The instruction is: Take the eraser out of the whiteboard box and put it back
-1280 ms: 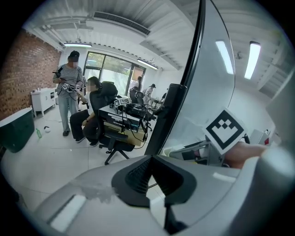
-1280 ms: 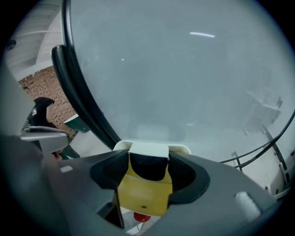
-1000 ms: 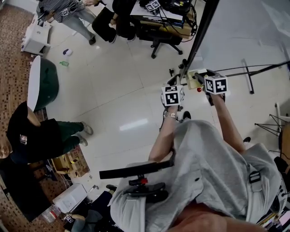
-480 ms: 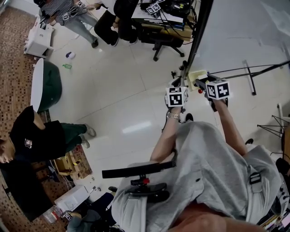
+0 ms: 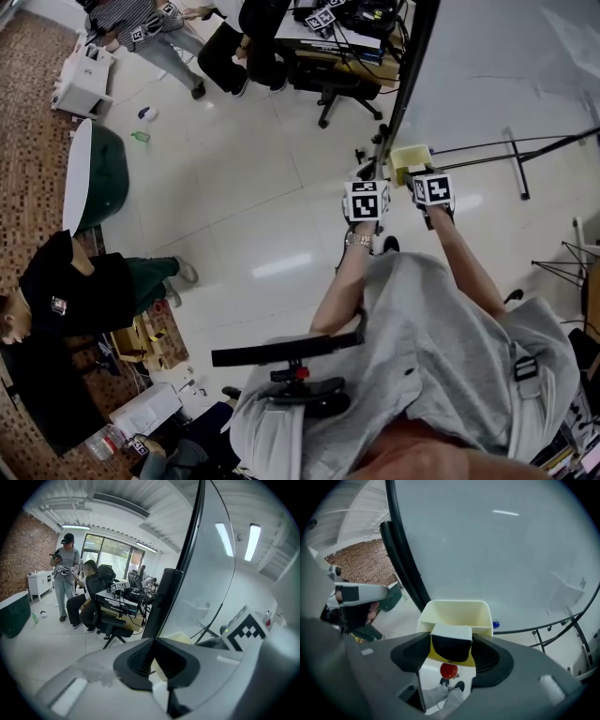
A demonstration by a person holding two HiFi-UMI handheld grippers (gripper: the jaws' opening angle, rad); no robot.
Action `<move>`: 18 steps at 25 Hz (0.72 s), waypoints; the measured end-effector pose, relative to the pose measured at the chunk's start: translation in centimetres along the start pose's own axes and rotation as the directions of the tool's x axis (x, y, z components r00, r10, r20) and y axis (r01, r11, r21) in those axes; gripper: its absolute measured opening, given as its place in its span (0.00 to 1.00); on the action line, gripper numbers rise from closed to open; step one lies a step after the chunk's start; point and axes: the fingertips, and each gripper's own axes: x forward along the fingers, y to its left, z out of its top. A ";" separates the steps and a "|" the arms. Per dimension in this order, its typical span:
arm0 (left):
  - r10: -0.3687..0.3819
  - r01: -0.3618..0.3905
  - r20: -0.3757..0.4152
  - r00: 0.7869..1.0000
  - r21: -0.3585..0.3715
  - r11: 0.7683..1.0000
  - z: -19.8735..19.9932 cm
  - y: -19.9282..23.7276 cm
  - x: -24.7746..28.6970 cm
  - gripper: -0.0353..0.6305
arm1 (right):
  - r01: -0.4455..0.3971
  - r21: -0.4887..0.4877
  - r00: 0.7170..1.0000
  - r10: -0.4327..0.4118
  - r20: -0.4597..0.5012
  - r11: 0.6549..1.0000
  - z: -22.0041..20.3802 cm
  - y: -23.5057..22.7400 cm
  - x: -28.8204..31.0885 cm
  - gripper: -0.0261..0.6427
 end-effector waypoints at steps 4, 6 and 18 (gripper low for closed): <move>-0.007 0.007 -0.003 1.000 0.007 1.000 -0.2 -0.1 -0.2 0.06 | 0.003 0.013 1.000 -0.003 0.031 1.000 0.5 0.2 -0.5 0.46; -0.014 0.014 -0.003 1.000 0.006 1.000 -0.5 -0.3 -0.7 0.06 | 0.013 0.014 0.997 -0.014 0.070 1.000 1.3 0.5 -1.8 0.47; -0.049 0.049 -0.011 0.999 0.049 0.998 -4.1 -6.7 -1.9 0.06 | 0.045 0.031 0.955 -0.052 0.293 0.999 1.0 1.5 -9.7 0.23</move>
